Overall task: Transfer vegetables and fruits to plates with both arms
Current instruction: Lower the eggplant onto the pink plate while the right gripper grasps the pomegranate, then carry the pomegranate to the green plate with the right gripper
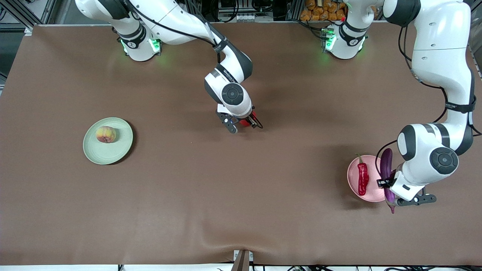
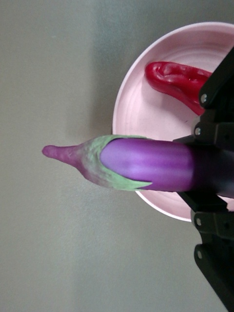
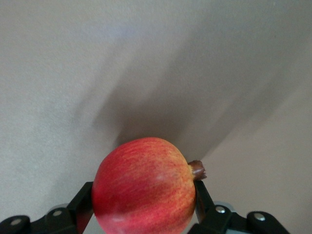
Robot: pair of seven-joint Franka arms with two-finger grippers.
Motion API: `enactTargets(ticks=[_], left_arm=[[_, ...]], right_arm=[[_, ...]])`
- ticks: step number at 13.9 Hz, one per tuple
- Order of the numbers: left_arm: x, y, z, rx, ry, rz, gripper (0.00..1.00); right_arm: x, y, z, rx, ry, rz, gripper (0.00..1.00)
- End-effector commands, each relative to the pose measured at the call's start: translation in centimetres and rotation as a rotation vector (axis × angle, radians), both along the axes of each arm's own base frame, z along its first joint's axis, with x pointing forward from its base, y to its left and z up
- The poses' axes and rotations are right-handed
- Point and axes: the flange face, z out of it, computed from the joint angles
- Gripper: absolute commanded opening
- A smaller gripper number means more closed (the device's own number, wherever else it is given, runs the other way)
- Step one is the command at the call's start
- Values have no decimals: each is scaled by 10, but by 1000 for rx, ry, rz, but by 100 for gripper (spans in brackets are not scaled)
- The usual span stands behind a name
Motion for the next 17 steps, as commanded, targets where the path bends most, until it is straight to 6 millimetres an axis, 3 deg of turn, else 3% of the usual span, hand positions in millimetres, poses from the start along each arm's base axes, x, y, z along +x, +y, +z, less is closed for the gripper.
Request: enactTargets(ticks=[1,4,6,7,8,9,10,12,15,17], left_arm=[[5,-2,-14,13,-7,-32,0],[1,-4,-25,12,8,-34,0],[0,-6,-30,12,16,-37,0],[-1,-6,-31,12,17,-37,0],[-1,-6,-32,12,19,-37,10],[-2,-7,-34,11,23,-38,56],[-2,-9,-35,12,25,-40,99],[-2,-12,-33,12,22,-44,100],[0,-13,-26,11,11,-44,100],[3,-12,-19,11,-1,-43,100]], right_arm=[[31,-15,37,-24,10,-1,0],[80,-55,96,-39,87,54,0],[107,-116,151,-19,122,158,0],[124,-158,167,-6,143,205,0],[140,-199,181,13,144,247,0],[154,-234,188,23,133,284,0],[167,-275,193,31,136,328,0],[184,-356,184,62,171,490,0],[197,-452,167,96,180,698,0],[197,-501,148,138,178,815,0]])
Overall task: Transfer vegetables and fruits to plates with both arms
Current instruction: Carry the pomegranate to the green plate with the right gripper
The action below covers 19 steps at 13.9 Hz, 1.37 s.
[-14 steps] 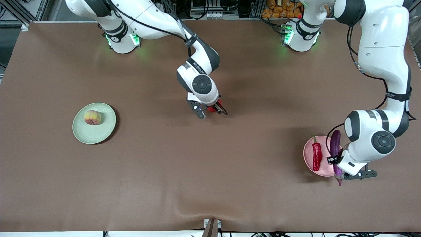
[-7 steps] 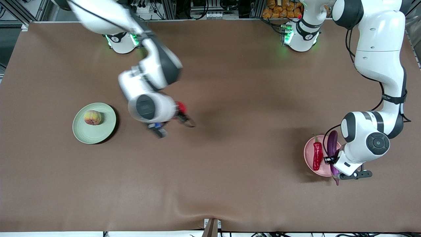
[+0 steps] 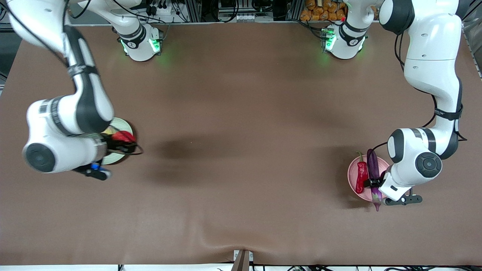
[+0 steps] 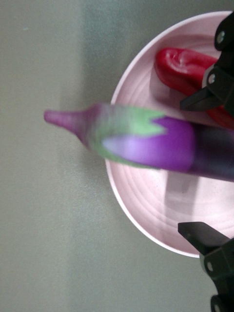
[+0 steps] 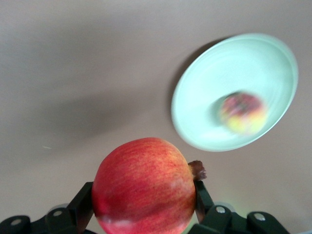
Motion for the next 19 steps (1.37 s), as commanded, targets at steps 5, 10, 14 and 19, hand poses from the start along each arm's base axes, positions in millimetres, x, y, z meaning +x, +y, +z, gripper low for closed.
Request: enactTargets(ticks=[5,10,14,19], left_arm=[[9,1,41,6,-62,-10,100],[17,-5,102,-10,-142,-7,100],[1,-10,168,-17,-102,-16,100],[-55,-28,267,-65,29,-17,100]], right_arm=[[-11,-73,-64,17,-55,126,0],[-28,-114,-111,38,-86,164,0],[-30,-121,-126,47,-100,160,0],[-27,-111,-130,84,-106,130,100]])
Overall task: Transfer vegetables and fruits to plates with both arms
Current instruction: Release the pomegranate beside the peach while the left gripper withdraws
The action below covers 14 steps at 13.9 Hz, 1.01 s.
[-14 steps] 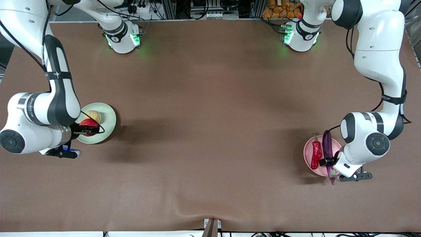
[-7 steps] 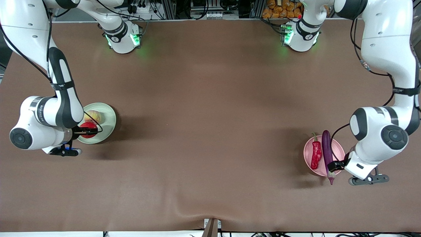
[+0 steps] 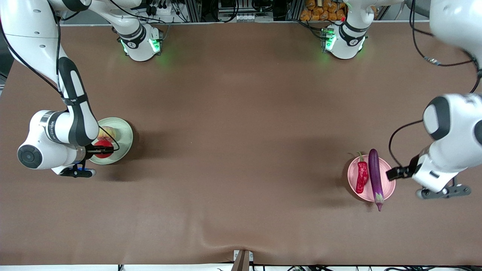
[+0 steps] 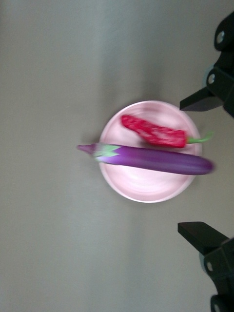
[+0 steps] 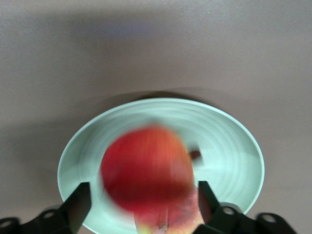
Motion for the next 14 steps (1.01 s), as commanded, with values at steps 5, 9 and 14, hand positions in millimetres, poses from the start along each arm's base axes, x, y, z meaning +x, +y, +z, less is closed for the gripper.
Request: enactTargets(ticks=[5,9,14], left_arm=[[-108,0,126,-86,195,-88,100],[-174,1,167,-112,185,-92,100],[-172,-2,206,-99,86,-100,100]], right_arm=[[53,30,107,81,-104,13,100],[79,41,217,97,-249,56,100],[36,42,373,107,-286,80,100]])
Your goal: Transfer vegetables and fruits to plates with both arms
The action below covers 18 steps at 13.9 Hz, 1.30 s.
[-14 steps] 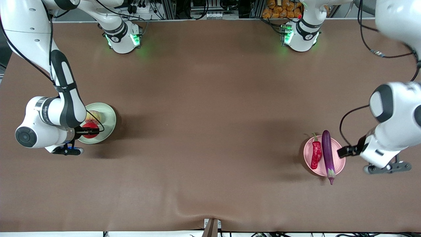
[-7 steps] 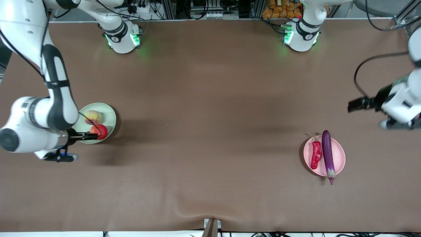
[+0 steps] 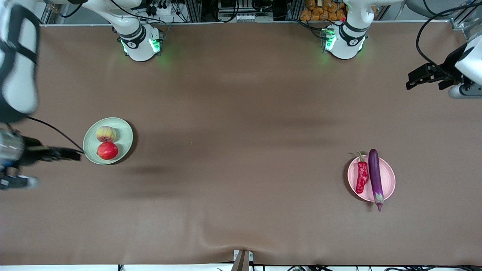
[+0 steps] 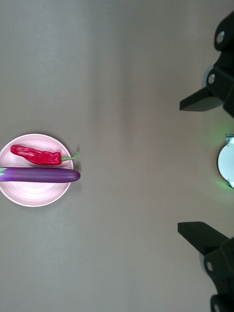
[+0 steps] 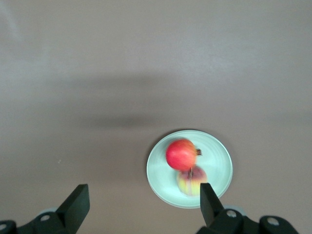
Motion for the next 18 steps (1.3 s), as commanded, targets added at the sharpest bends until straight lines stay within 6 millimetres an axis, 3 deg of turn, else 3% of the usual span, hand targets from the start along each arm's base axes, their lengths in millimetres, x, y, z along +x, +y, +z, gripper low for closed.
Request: enactTargets(ticks=[1,4,5,7,8,10,11,13,18], left_arm=[[2,-3,26,-11,-57,-18,100],[-4,-8,33,-2,-15,-35,100],[-8,-17,36,20,8,-80,100],[-7,-29,36,74,21,-114,100],[-7,-28,35,75,23,-86,100],[-1,-24,29,37,27,-50,100],[3,-13,28,25,16,-25,100],[15,-10,18,2,6,-10,100],[15,-12,18,13,6,11,100]], right_arm=[[-32,-3,61,15,-20,17,100],[-94,-7,142,7,-64,16,100],[-104,-8,151,6,-65,15,100],[-120,-7,153,-26,-39,13,100],[-127,-5,153,-35,-32,16,100],[-133,-4,135,-65,3,15,100],[-132,1,123,-66,2,24,100],[-145,1,124,-65,-30,25,100],[-159,2,118,-65,-70,24,100]])
